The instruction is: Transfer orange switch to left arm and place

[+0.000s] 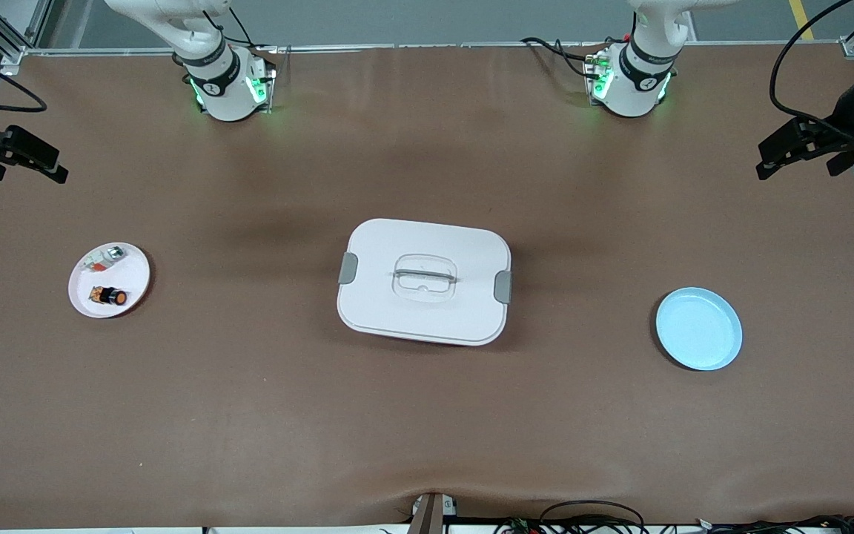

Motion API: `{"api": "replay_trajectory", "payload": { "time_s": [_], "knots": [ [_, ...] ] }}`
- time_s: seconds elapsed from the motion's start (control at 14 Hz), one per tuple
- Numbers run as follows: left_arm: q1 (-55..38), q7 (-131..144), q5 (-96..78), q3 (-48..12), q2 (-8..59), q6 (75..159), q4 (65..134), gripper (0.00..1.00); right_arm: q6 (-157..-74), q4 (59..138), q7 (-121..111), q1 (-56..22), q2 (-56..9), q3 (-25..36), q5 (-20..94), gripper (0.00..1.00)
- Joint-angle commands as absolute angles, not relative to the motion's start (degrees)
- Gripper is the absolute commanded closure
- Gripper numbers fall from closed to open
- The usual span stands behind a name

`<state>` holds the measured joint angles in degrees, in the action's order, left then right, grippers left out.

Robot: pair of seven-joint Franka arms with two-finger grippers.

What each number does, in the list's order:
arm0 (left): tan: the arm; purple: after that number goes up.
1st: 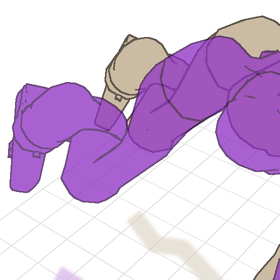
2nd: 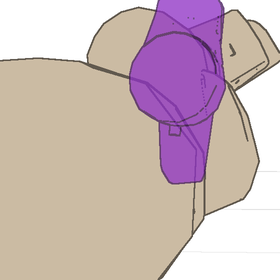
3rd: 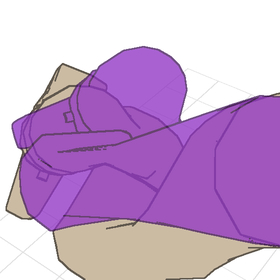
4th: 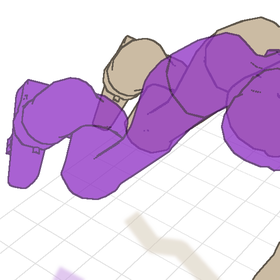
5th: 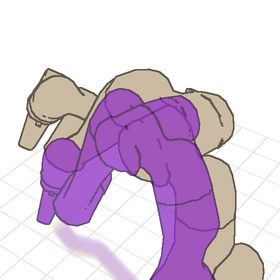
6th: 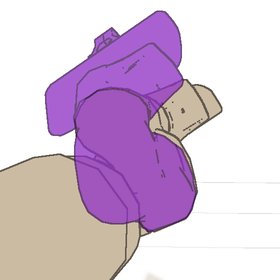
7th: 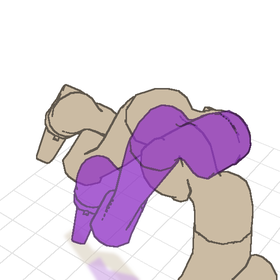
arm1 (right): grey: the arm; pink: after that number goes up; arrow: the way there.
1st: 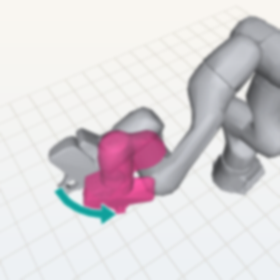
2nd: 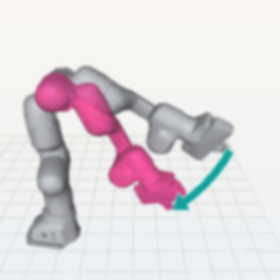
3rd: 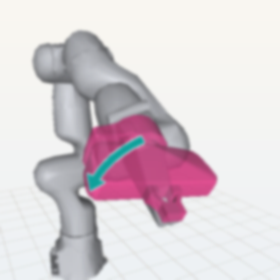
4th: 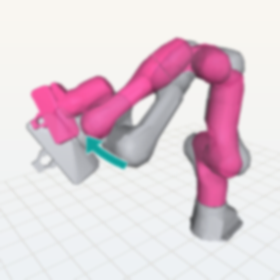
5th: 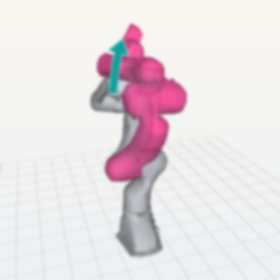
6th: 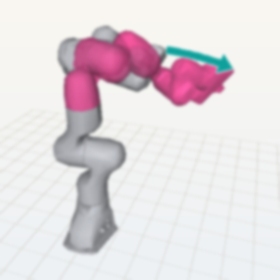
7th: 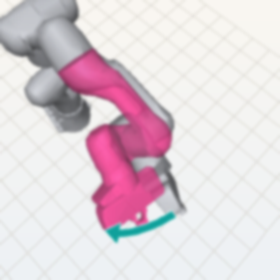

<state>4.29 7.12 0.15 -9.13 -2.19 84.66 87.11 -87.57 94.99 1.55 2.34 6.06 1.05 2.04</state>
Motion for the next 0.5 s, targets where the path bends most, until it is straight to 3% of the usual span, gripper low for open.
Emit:
{"api": "replay_trajectory", "payload": {
  "time_s": [0.0,0.43],
  "knots": [
    [4.5,6.9,0.3,-9.3,-2.0,83.8,86.0,0.0,-87.5,94.5,1.1,2.5,5.9,0.7,1.8,0.0],
    [4.4,7.0,0.4,-9.4,-1.8,83.8,86.0,0.0,-88.2,93.3,1.1,2.5,5.7,0.7,2.0,0.0]
  ]
}}
